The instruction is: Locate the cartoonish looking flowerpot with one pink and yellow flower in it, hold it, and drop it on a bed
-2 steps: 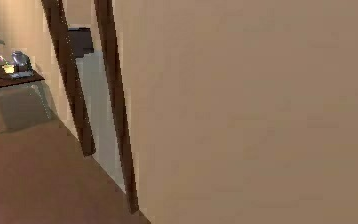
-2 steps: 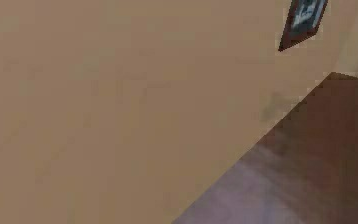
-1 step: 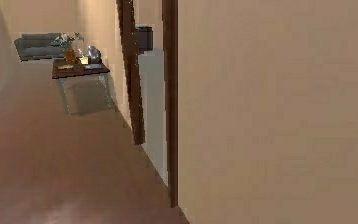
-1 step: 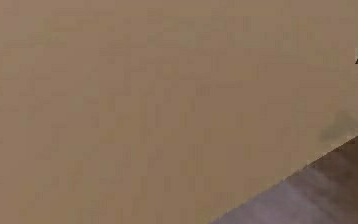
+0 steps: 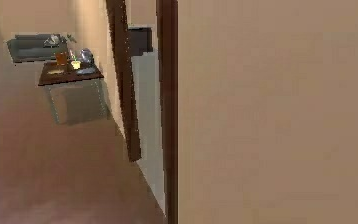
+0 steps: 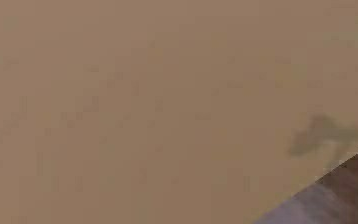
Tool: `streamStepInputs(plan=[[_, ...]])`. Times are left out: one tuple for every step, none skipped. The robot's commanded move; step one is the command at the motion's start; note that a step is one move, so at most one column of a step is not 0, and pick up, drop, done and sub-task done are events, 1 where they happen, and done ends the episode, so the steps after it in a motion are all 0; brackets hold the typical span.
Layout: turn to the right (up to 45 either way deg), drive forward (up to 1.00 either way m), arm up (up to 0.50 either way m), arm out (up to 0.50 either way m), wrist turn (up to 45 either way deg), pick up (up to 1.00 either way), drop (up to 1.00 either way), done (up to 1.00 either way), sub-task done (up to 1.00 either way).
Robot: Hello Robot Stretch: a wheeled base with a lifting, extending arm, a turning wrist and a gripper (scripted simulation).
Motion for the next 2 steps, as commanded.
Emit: streamStepInputs(plan=[[-45.0, 0.0, 0.0, 0.0, 0.0, 0.0, 0.0, 0.0, 0.0], [0.0, 1.0, 0.0, 0.0, 0.0, 0.0, 0.0, 0.0, 0.0]])
